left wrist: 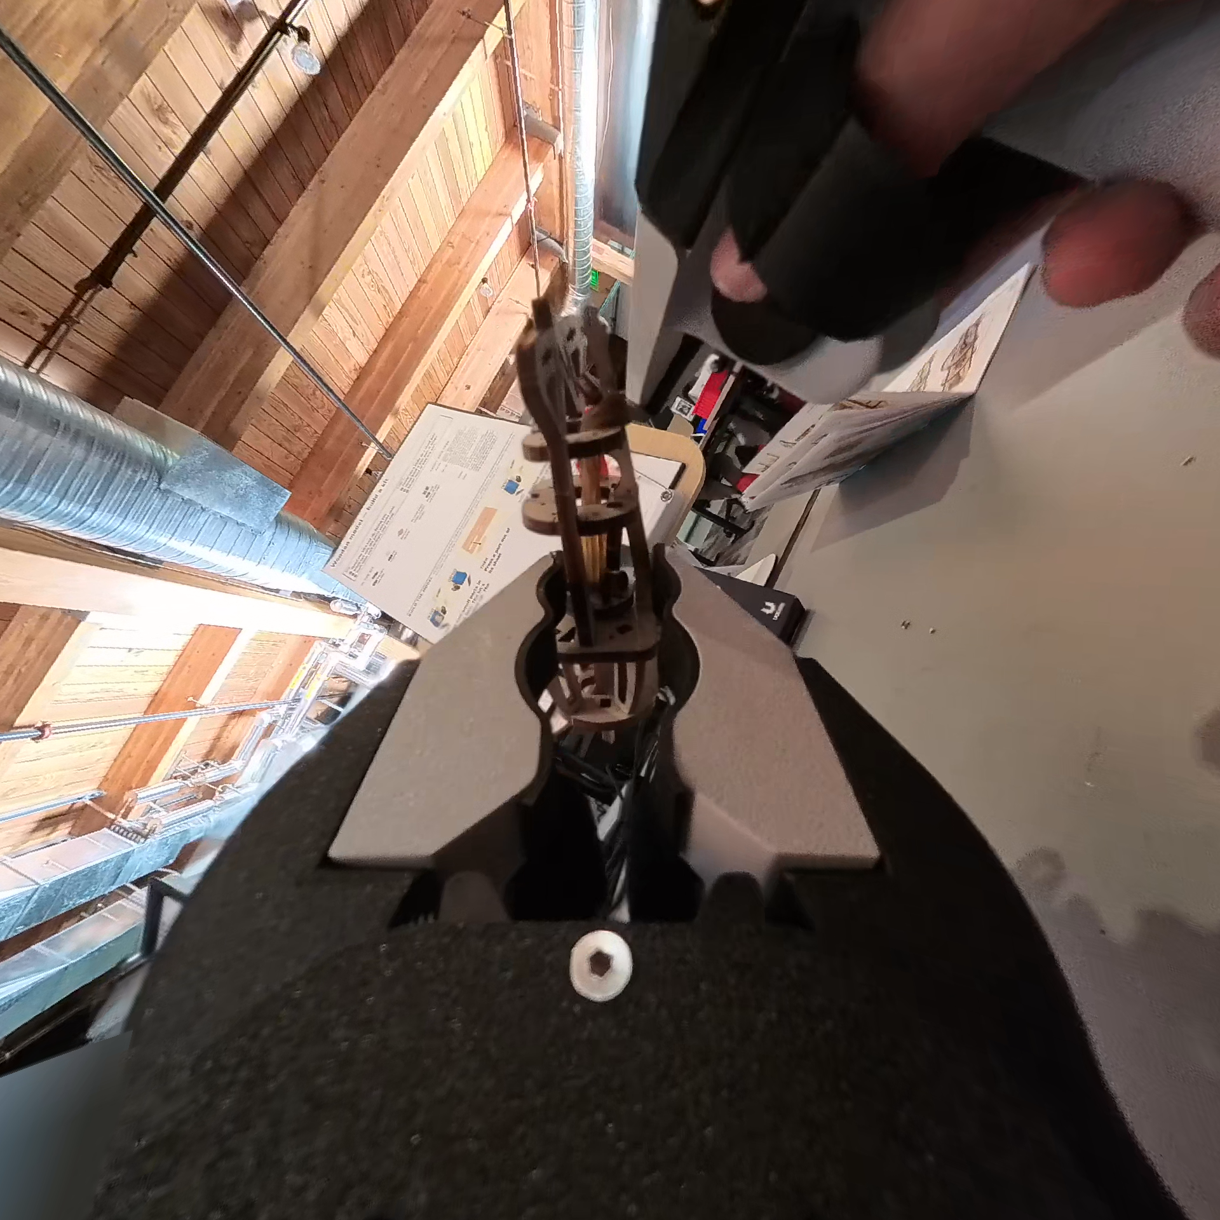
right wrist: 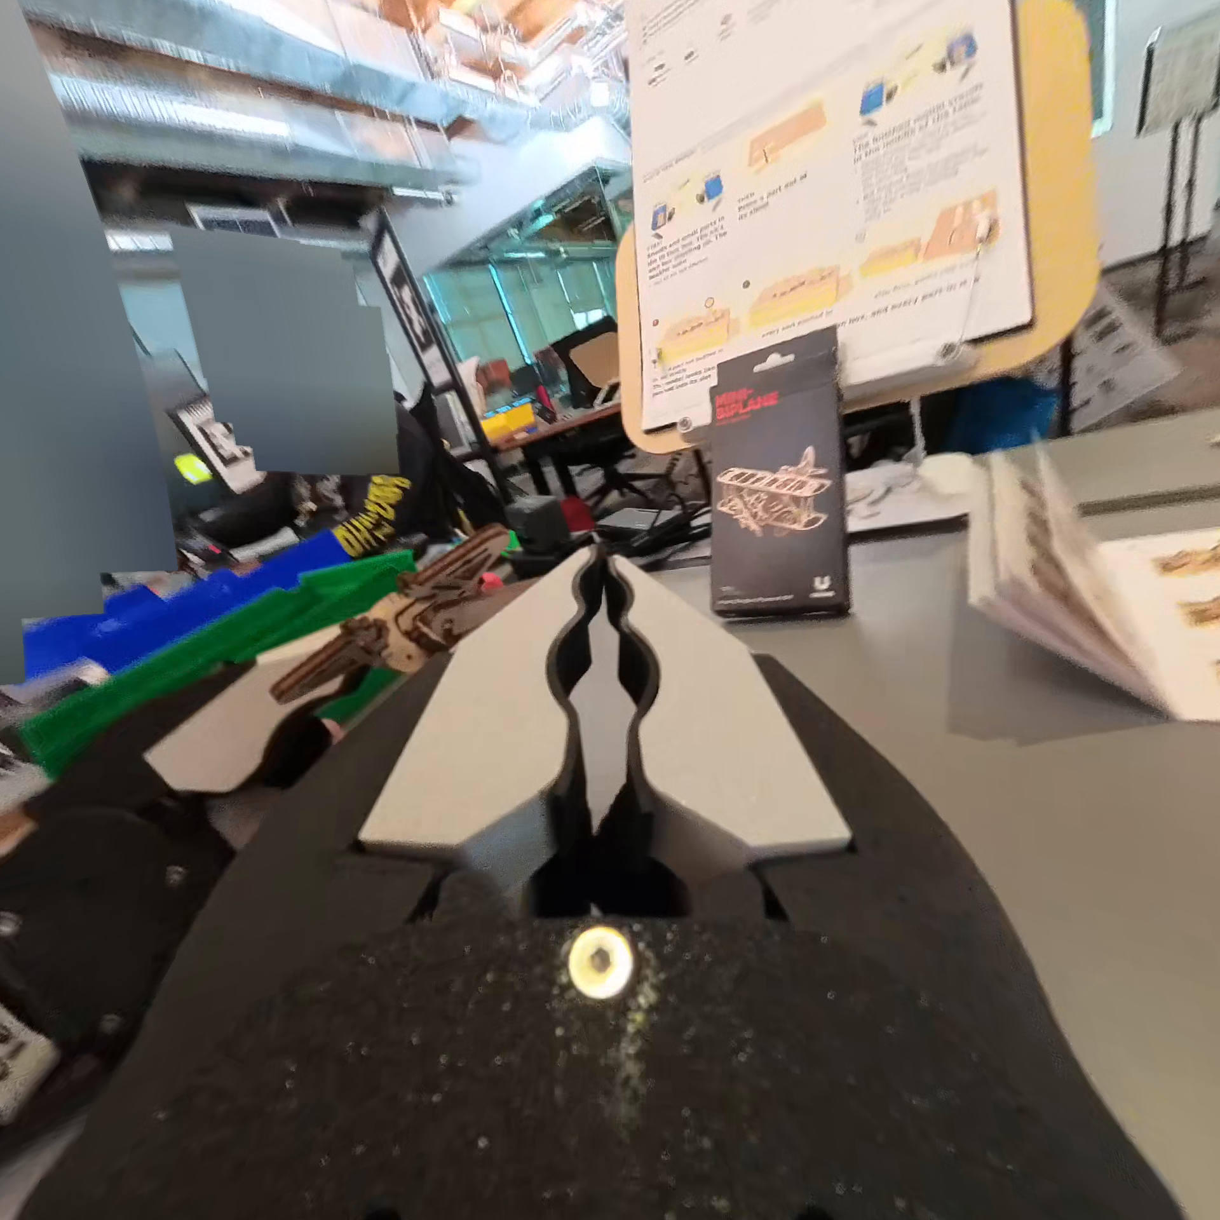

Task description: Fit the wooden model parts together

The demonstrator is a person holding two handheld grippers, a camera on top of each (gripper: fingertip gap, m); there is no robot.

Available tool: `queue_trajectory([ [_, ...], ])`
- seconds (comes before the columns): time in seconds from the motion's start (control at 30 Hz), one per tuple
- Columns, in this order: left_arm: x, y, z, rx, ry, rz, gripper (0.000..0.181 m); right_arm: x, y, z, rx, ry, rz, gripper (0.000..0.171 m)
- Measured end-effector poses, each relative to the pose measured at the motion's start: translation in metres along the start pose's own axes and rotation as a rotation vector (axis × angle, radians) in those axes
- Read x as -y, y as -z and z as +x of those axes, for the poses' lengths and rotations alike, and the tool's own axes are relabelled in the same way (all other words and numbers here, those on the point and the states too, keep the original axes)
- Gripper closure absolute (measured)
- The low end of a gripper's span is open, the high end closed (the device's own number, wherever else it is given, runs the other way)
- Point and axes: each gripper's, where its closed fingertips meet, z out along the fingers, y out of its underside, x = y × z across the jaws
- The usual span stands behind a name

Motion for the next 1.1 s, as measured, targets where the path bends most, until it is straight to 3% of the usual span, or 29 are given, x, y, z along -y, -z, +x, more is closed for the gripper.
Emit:
queue_trajectory([
  [0.3,-0.008,-0.002,0.007,-0.071,0.097,-0.031,0.160,-0.007,0.016,0.000,-0.052,0.284,-0.114,0.171],
  [0.53,-0.017,-0.005,0.017,-0.166,0.210,-0.055,0.159,-0.025,0.040,0.013,-0.085,0.610,-0.358,0.171],
  [0.57,-0.020,-0.005,0.018,-0.176,0.206,-0.053,0.159,-0.030,0.044,0.022,-0.049,0.624,-0.433,0.171],
  [0.63,-0.032,-0.007,0.019,-0.196,0.240,-0.069,0.159,-0.052,0.054,0.022,0.194,0.578,-0.623,0.171],
  [0.67,-0.042,-0.009,0.017,-0.200,0.277,-0.101,0.159,-0.058,0.056,0.030,0.256,0.579,-0.695,0.164],
  [0.73,-0.062,-0.014,0.010,-0.198,0.382,-0.139,0.159,-0.052,0.042,0.048,0.276,0.593,-0.686,0.160],
  [0.8,-0.085,-0.017,-0.003,-0.165,0.474,-0.180,0.159,-0.063,0.025,0.053,0.314,0.565,-0.735,0.137],
  [0.93,-0.111,-0.017,-0.018,-0.137,0.637,-0.196,0.159,-0.105,-0.008,0.044,0.246,0.512,-0.860,0.136],
  [1.1,-0.109,-0.017,-0.019,-0.175,0.758,-0.150,0.158,-0.141,-0.032,0.035,0.206,0.421,-0.912,0.139],
])
